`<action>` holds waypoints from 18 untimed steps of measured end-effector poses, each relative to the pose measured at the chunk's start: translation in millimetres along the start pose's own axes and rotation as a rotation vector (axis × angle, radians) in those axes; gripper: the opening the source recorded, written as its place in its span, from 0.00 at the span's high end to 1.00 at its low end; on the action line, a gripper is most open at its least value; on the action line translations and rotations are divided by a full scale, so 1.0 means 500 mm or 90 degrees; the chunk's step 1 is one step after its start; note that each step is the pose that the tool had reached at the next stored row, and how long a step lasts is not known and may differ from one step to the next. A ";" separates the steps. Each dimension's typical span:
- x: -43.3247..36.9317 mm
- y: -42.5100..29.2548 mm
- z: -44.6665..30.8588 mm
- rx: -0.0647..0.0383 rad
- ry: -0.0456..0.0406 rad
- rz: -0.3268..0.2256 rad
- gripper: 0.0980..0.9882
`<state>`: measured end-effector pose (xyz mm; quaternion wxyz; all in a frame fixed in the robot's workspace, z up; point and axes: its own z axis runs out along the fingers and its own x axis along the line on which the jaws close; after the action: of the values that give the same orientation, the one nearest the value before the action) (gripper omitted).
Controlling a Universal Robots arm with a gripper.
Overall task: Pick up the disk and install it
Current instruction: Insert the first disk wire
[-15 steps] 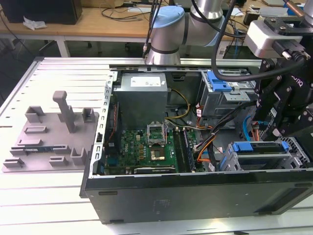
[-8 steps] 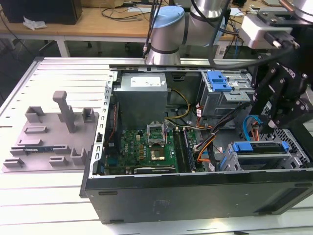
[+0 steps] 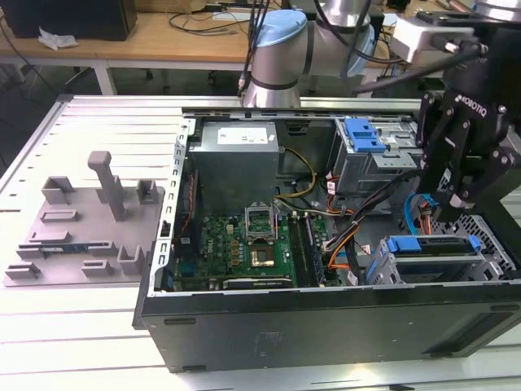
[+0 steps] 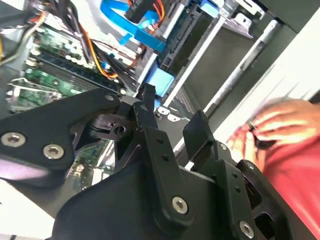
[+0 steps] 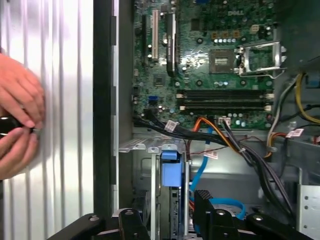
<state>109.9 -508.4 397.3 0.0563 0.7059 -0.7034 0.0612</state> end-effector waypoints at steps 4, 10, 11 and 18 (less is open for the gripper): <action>-0.023 0.000 -0.004 0.000 0.0255 -0.003 0.54; -0.049 -0.064 -0.008 -0.006 0.0312 -0.005 0.54; -0.049 -0.077 -0.007 -0.008 0.0344 -0.002 0.54; -0.050 -0.079 -0.005 -0.024 0.0404 0.082 0.54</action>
<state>149.1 -483.3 395.8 0.0881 0.6559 -0.7461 0.0735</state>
